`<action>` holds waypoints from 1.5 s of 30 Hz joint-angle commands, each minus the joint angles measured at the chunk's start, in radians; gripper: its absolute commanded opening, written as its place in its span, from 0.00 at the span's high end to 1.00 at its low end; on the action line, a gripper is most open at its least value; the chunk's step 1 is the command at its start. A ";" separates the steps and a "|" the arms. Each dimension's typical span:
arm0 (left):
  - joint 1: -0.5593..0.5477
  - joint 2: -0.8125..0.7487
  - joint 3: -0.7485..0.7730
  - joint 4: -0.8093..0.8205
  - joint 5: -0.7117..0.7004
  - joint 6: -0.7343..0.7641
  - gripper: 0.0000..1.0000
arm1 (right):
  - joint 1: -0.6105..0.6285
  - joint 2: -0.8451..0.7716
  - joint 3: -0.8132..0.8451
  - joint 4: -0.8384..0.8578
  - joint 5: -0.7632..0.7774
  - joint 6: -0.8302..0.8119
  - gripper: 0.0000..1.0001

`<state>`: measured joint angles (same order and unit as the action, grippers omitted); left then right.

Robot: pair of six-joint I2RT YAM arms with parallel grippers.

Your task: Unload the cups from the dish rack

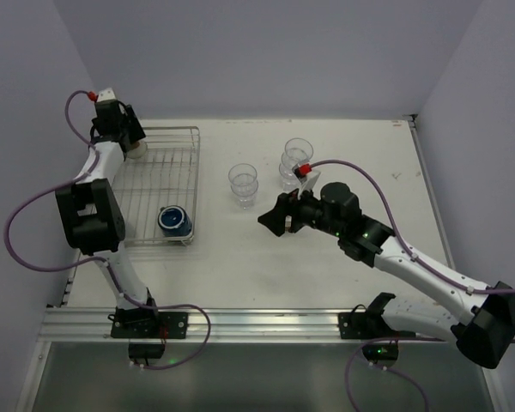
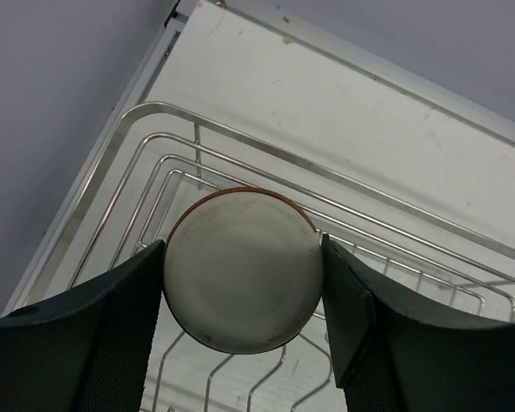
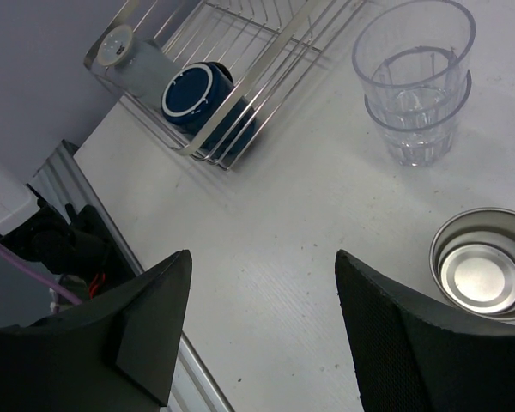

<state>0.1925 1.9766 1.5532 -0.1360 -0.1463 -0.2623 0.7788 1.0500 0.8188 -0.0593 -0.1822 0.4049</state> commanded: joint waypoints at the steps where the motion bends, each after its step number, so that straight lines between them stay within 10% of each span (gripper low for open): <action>1: 0.008 -0.153 -0.033 0.081 0.053 -0.047 0.59 | 0.002 0.028 0.029 0.114 -0.031 0.044 0.30; 21: -0.152 -0.841 -0.671 0.524 0.677 -0.630 0.71 | 0.000 0.054 0.022 0.493 -0.154 0.322 0.16; 40: -0.464 -1.030 -0.920 0.874 0.741 -0.888 0.71 | -0.023 0.192 0.192 0.518 -0.201 0.250 0.18; 45: -0.518 -1.027 -0.950 0.917 0.740 -0.902 0.71 | -0.026 0.205 0.187 0.605 -0.230 0.305 0.36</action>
<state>-0.3035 0.9520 0.6128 0.6788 0.5770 -1.1316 0.7578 1.2430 0.9710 0.4389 -0.3828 0.6884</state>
